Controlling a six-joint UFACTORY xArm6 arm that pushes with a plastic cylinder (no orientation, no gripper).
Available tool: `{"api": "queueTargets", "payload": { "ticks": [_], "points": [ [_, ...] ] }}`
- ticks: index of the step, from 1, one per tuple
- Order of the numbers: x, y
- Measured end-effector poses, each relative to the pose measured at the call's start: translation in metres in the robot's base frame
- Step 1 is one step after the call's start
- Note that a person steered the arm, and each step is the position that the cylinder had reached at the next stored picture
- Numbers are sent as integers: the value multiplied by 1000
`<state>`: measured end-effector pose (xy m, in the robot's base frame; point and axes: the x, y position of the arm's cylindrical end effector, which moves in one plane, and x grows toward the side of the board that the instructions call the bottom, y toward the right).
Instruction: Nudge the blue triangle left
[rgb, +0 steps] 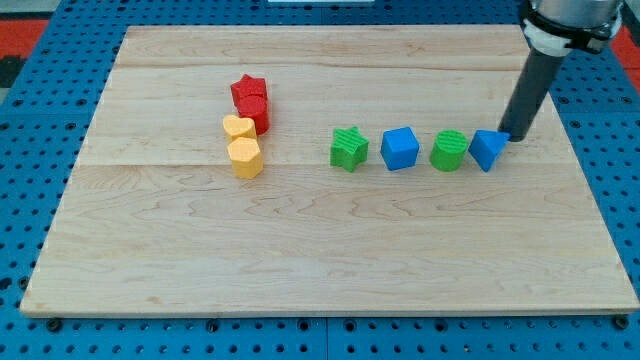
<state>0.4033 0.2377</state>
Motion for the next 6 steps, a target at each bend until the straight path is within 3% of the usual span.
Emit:
{"api": "queueTargets", "payload": {
  "ticks": [1, 4, 6],
  "points": [
    [4, 41],
    [16, -11],
    [20, -14]
  ]
}}
